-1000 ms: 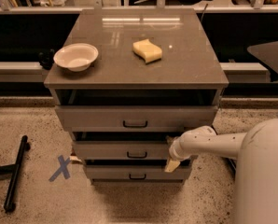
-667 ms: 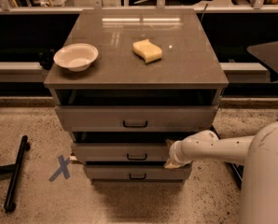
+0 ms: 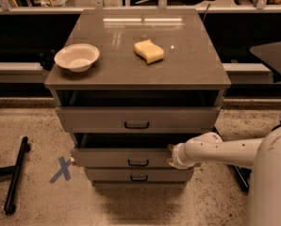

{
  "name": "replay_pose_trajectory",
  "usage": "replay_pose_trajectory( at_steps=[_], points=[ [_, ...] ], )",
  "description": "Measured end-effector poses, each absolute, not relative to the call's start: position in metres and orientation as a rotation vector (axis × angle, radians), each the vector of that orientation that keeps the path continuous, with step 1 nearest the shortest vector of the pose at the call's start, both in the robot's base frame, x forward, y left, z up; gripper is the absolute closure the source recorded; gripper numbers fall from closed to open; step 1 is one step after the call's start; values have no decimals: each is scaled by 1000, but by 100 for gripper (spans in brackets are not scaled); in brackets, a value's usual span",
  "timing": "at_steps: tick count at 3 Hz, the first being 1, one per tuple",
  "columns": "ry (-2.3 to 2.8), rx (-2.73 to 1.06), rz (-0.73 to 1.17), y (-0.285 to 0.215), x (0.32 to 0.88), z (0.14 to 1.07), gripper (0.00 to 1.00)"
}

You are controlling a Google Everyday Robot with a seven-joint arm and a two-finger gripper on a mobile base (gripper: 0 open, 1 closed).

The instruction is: Open middle drawer

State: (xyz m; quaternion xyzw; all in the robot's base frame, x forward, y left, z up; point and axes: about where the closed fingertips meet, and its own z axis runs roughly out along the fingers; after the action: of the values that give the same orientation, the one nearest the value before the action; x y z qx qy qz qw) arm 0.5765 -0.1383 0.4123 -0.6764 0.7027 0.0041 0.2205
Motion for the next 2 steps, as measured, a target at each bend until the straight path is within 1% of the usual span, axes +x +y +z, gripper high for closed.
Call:
replay_pose_trajectory(
  at_steps=[1, 2],
  points=[
    [1943, -1870, 11, -138, 576, 413, 0],
    [1943, -1870, 11, -138, 576, 413, 0]
  ],
)
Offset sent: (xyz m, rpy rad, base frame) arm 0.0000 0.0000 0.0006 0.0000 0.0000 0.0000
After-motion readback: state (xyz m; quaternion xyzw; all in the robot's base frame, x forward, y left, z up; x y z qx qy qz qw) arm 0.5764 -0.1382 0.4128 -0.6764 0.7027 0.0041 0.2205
